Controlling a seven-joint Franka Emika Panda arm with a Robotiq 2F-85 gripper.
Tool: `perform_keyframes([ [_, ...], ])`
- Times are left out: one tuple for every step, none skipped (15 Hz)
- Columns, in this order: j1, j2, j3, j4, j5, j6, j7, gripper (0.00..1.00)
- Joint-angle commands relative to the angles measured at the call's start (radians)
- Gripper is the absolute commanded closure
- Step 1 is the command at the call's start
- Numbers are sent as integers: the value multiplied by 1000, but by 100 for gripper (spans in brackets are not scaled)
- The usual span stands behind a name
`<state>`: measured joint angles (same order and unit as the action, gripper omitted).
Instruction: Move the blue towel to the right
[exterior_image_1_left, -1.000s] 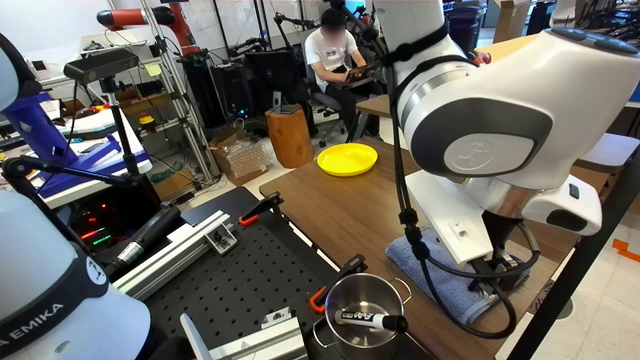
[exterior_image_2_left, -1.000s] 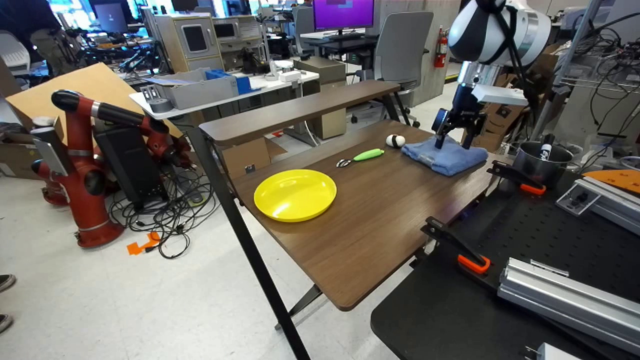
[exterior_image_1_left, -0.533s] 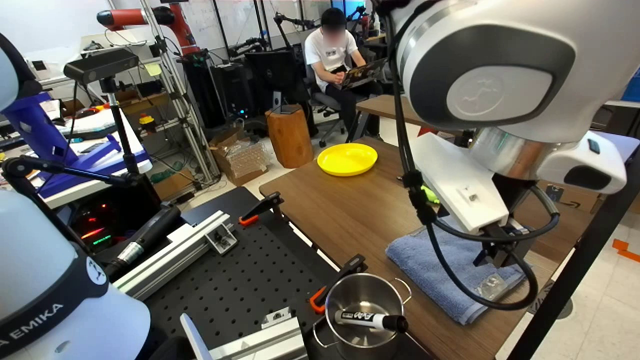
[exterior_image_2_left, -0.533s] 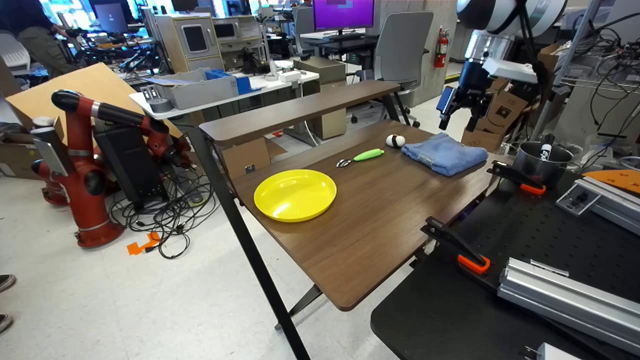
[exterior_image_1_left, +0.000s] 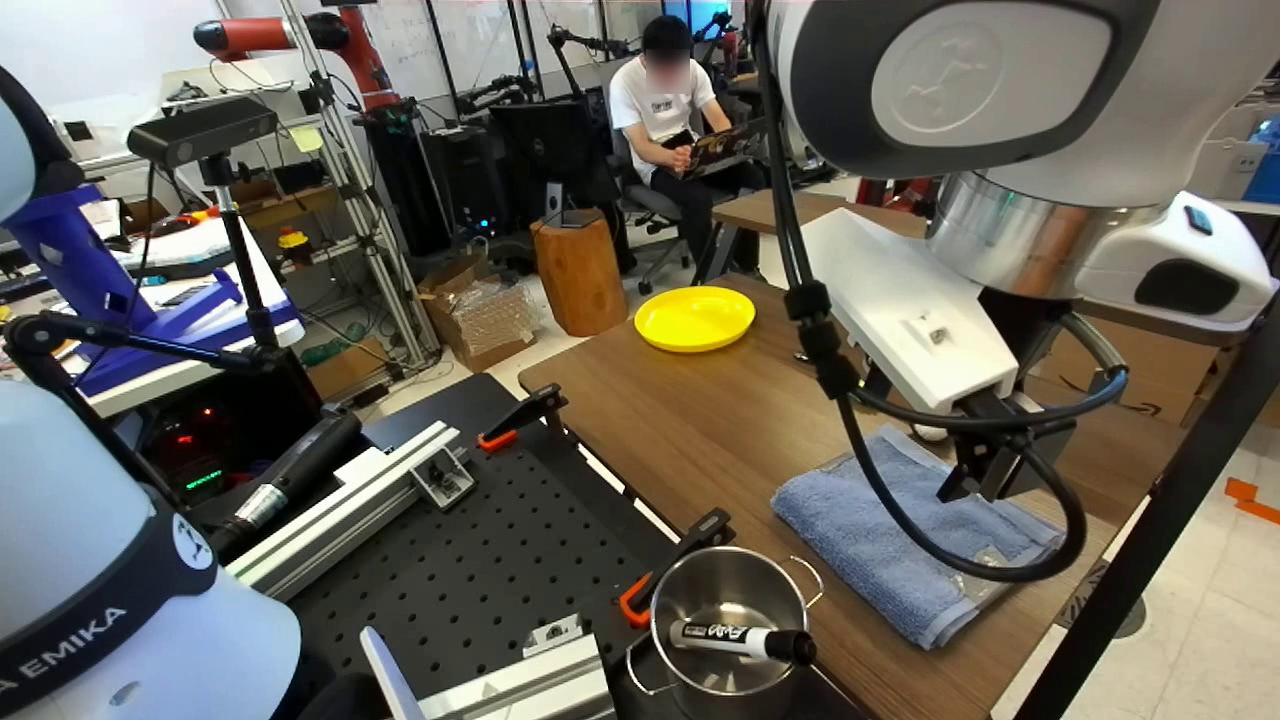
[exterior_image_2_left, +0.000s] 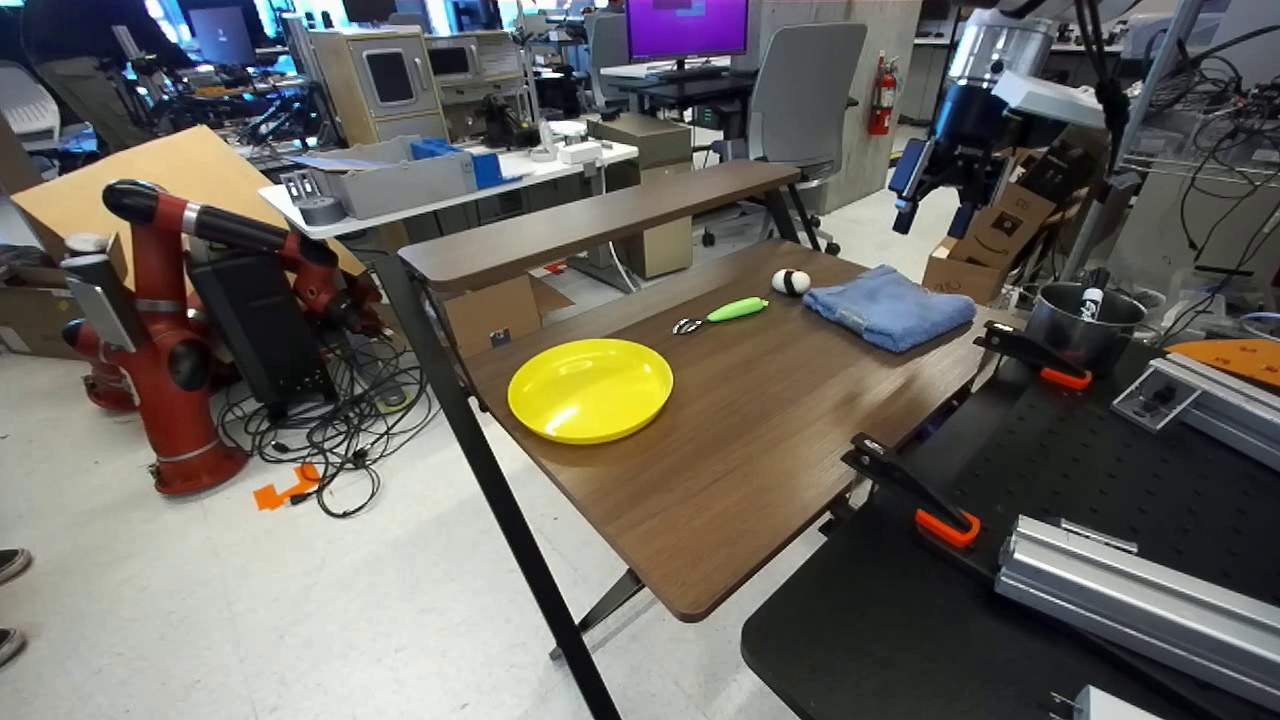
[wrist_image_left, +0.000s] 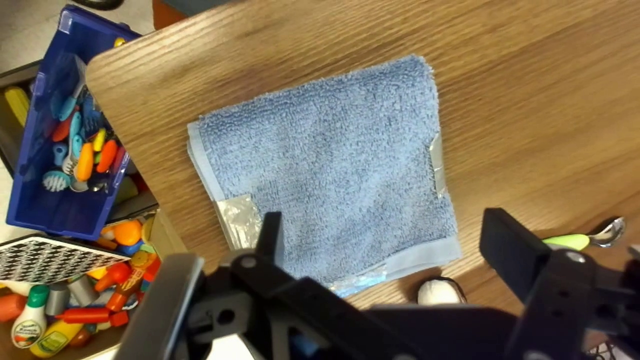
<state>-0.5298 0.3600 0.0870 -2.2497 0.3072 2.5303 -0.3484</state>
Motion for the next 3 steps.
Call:
perform_keyframes([
  [58, -2, -56, 3, 32, -8, -22, 0],
  [58, -2, -57, 3, 32, -8, -22, 0],
  [58, -2, -57, 3, 32, -8, -22, 0],
])
